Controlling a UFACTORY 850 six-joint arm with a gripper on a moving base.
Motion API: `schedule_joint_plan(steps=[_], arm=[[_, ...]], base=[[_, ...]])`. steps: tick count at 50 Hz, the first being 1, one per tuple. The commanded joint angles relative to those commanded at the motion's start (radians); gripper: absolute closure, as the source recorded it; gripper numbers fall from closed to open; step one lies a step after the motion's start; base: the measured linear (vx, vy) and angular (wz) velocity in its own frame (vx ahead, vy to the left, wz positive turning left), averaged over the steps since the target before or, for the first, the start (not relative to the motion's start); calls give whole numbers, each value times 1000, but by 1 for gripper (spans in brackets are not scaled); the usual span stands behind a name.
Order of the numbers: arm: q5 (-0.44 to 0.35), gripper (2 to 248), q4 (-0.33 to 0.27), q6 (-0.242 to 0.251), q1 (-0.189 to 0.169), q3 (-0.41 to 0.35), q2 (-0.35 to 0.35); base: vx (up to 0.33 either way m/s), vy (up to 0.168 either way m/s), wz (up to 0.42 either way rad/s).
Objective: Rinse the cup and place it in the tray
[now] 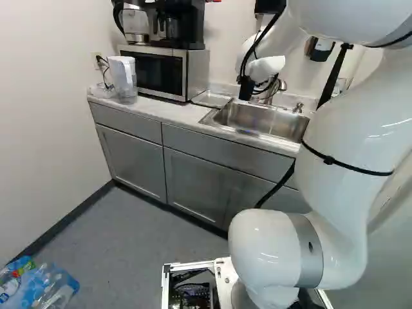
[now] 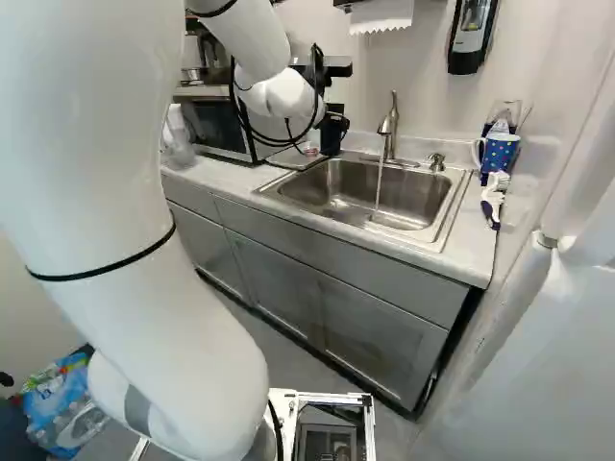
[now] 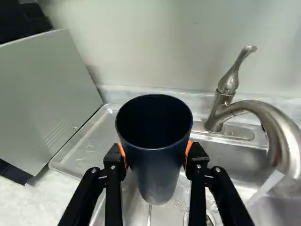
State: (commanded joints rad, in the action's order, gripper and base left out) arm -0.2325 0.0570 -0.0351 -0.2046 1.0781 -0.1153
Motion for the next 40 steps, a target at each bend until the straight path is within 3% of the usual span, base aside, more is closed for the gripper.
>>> schedule_joint_plan(steps=[11, 40], arm=[[-17, 124, 0, 0, 28, 38, -35], [-152, 124, 0, 0, 98, 135, -148]], base=[[0, 0, 0], [0, 0, 0]])
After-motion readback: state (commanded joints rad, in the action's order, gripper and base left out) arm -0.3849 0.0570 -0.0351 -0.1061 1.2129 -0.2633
